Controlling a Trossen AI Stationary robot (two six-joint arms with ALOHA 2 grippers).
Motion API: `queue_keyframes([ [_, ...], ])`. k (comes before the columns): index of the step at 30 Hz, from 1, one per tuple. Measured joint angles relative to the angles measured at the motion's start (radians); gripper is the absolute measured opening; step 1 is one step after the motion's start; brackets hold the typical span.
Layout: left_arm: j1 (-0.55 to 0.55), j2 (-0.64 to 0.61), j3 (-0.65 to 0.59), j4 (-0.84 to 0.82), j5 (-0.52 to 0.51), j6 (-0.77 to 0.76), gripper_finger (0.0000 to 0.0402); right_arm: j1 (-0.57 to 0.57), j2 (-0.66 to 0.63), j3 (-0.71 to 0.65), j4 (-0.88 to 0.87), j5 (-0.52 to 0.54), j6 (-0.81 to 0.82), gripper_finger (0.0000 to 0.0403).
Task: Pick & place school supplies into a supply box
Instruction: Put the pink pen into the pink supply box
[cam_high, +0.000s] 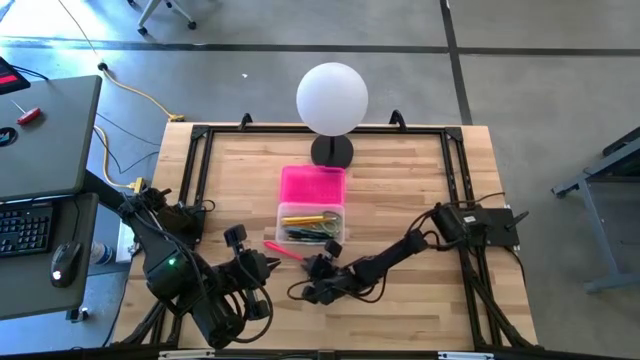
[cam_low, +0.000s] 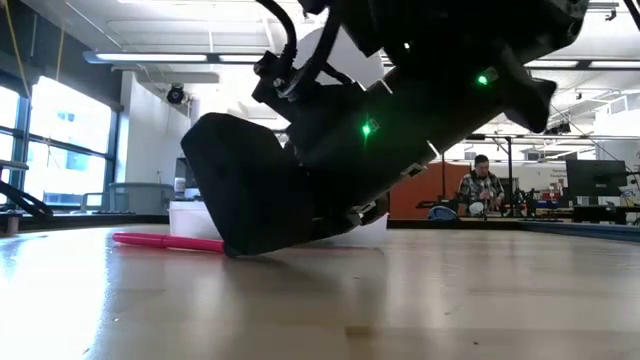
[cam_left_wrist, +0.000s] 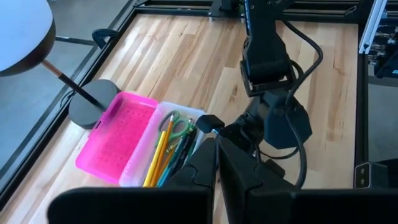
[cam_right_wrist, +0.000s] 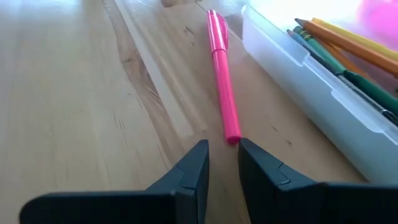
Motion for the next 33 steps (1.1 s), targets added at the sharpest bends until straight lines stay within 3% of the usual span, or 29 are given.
queue_keyframes([
  [11,0.000,0.000,0.000,0.000,0.001,0.000,0.0051,-0.061,0.000,0.002,0.036,-0.078,-0.079,0.0063],
  [15,0.000,0.000,0.000,0.000,0.003,0.000,0.0051,-0.043,0.002,0.001,0.035,-0.057,-0.125,0.0065],
  [20,0.000,0.000,0.000,0.000,0.023,0.000,0.0051,-0.010,0.003,0.000,0.038,0.004,-0.246,0.0081],
  [28,0.000,0.000,0.000,0.000,0.027,0.000,0.0051,0.020,-0.026,-0.004,0.028,0.003,-0.233,0.0117],
  [33,0.000,0.000,0.000,0.000,0.028,0.000,0.0051,0.019,-0.035,-0.003,0.128,-0.026,-0.220,0.0128],
])
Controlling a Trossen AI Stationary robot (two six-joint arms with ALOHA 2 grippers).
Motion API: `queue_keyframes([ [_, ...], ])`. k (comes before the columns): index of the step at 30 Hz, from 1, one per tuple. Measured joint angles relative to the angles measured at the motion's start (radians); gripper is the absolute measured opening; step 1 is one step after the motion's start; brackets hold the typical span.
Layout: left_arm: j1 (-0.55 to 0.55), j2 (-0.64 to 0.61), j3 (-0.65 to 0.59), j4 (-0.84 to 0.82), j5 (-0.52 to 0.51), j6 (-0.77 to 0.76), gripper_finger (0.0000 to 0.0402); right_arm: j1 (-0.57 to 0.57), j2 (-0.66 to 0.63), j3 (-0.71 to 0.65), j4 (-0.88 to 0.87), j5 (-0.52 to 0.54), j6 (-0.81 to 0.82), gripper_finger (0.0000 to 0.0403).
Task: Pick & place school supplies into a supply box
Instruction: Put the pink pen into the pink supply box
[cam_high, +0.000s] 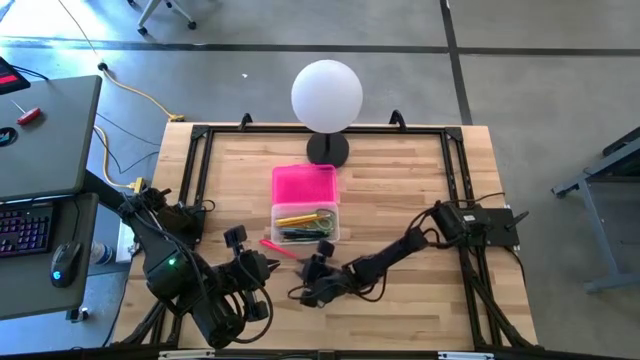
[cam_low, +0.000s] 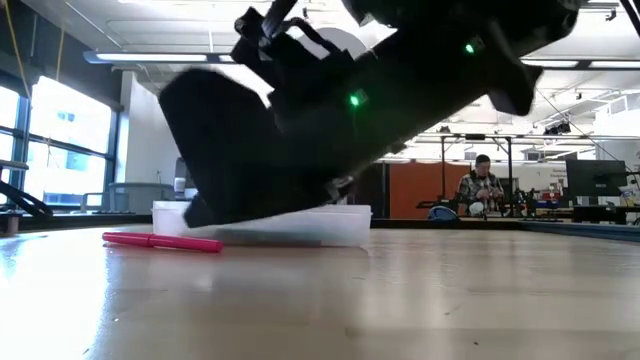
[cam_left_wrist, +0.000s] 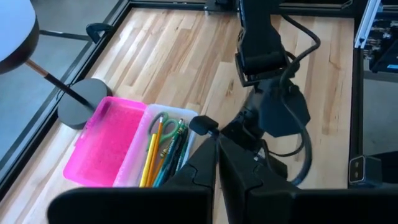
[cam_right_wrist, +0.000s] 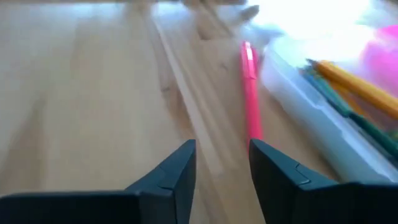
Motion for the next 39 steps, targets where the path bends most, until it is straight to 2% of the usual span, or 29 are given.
queue_keyframes([
  [3,0.000,0.000,0.000,0.000,0.001,0.000,0.0051,-0.005,0.000,0.000,0.003,-0.059,0.056,0.0130],
  [10,0.000,0.000,0.000,0.000,0.013,0.000,0.0051,0.011,0.000,0.001,0.007,0.031,-0.032,0.0130],
  [16,0.000,0.000,0.000,0.000,0.012,0.000,0.0051,-0.011,0.000,0.047,-0.028,0.015,-0.033,0.0130],
  [22,0.000,0.000,0.000,0.000,0.012,0.000,0.0051,-0.037,-0.001,0.106,-0.148,-0.006,-0.008,0.0130],
  [25,0.000,0.000,0.000,0.000,0.012,0.000,0.0051,-0.038,-0.001,0.107,-0.184,0.019,-0.008,0.0130],
  [33,0.000,0.000,-0.001,0.000,0.012,0.000,0.0051,-0.051,0.042,0.107,-0.165,-0.036,0.010,0.0130],
  [39,0.000,0.000,-0.001,0.000,0.012,0.000,0.0051,-0.068,0.055,0.108,-0.165,-0.025,-0.006,0.0129],
])
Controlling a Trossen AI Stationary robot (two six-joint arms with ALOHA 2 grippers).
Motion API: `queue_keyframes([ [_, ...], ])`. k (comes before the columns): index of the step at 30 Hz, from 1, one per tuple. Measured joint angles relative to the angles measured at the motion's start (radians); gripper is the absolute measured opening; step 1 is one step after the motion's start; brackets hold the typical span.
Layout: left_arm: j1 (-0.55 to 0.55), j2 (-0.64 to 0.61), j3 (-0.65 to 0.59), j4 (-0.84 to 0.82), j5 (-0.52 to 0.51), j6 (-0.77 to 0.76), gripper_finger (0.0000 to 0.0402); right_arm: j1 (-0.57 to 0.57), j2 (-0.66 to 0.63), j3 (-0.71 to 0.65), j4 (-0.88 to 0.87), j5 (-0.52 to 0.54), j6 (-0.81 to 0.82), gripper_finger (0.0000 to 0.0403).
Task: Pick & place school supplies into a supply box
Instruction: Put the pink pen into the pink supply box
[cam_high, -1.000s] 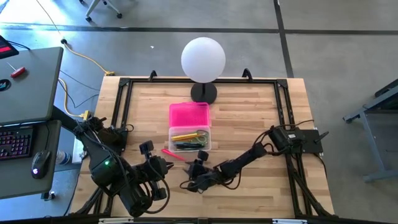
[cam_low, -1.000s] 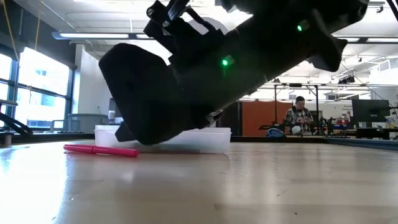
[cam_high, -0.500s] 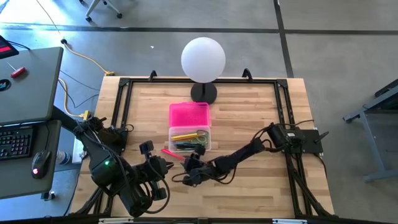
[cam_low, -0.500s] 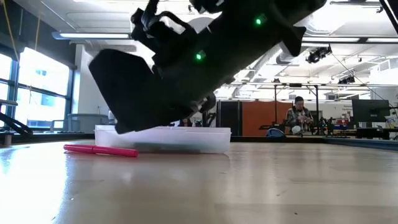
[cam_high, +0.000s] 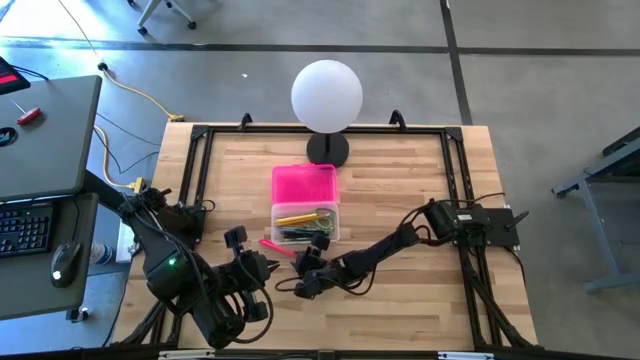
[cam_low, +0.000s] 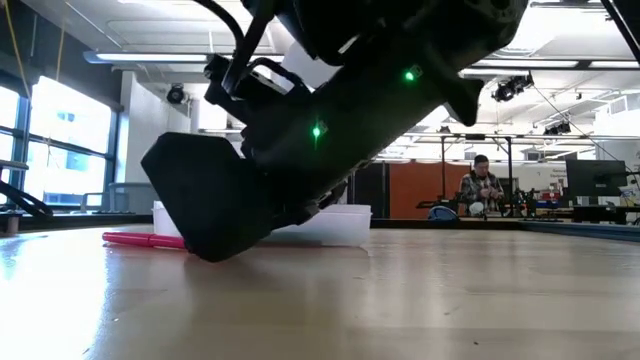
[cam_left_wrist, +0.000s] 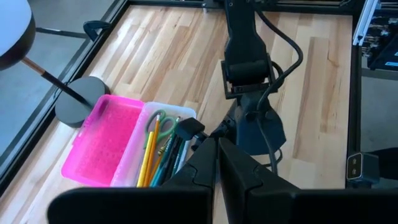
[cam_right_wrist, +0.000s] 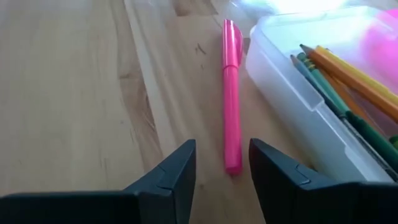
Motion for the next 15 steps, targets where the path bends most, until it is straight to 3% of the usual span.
queue_keyframes([
  [5,0.000,0.000,0.000,0.000,0.000,0.000,0.0051,-0.020,-0.002,0.002,0.007,-0.095,-0.005,0.0118],
  [12,0.000,0.000,0.000,0.000,0.002,0.000,0.0051,-0.023,-0.002,0.002,0.013,-0.144,-0.054,0.0023],
  [15,0.000,0.000,0.000,0.000,0.004,0.000,0.0051,-0.015,-0.002,0.002,0.013,-0.180,-0.052,0.0010],
])
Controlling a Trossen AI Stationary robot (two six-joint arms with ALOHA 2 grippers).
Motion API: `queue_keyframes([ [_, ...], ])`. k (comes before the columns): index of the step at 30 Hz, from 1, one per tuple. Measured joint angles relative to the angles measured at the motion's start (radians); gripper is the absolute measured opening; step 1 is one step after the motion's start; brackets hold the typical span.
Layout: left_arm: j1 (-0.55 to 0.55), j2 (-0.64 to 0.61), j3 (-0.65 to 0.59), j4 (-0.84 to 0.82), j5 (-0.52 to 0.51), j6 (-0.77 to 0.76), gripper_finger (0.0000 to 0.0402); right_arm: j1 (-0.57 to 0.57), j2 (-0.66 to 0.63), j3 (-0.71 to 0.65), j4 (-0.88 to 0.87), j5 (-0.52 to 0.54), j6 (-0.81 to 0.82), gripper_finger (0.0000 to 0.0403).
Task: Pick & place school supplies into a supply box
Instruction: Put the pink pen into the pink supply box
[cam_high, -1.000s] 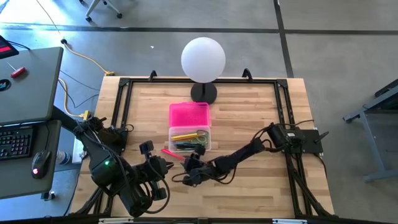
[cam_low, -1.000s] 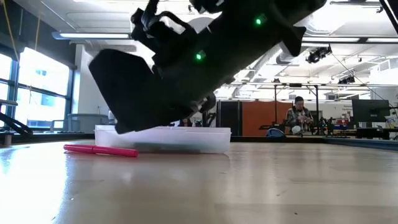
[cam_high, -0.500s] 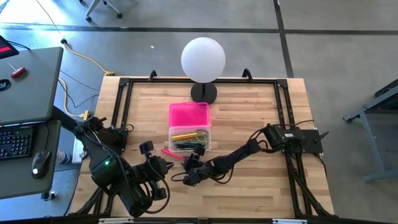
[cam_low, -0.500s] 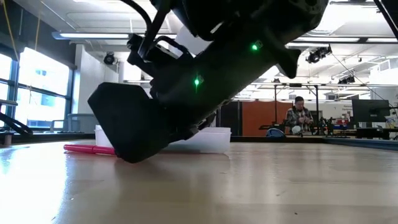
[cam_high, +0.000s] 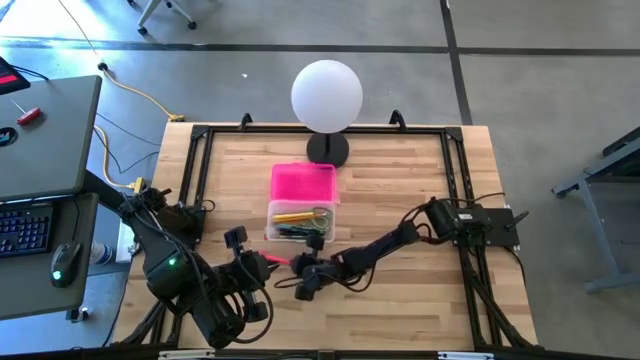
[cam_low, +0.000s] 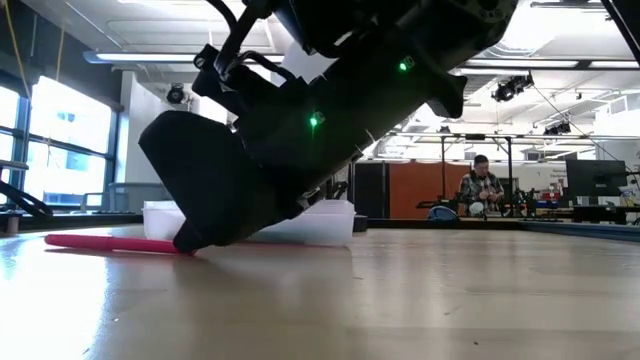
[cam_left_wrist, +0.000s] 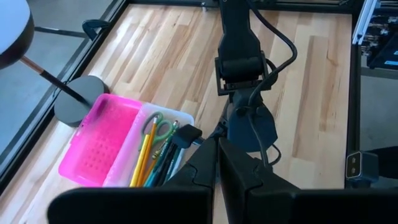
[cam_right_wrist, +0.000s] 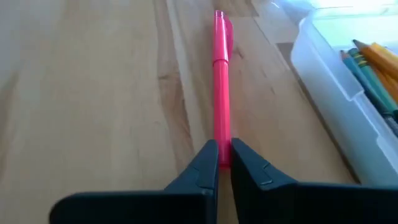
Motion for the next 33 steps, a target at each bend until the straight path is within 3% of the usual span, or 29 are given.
queue_keyframes([
  [5,0.000,0.000,0.000,0.000,0.017,0.000,0.0051,0.063,0.001,0.000,-0.039,0.036,-0.003,0.0024],
  [12,0.000,0.000,0.000,0.000,0.023,0.000,0.0051,0.153,-0.001,0.001,-0.137,0.072,0.051,0.0005],
  [18,0.000,0.000,0.000,0.001,0.021,-0.001,0.0051,0.174,-0.010,-0.003,-0.125,0.191,-0.078,0.0039],
  [26,0.000,0.000,0.000,0.003,0.028,-0.026,0.0051,0.153,-0.047,-0.005,-0.159,0.057,-0.083,0.0098],
  [33,0.000,0.000,0.000,0.005,0.028,-0.027,0.0051,0.134,-0.050,-0.004,-0.166,-0.016,-0.043,0.0098],
])
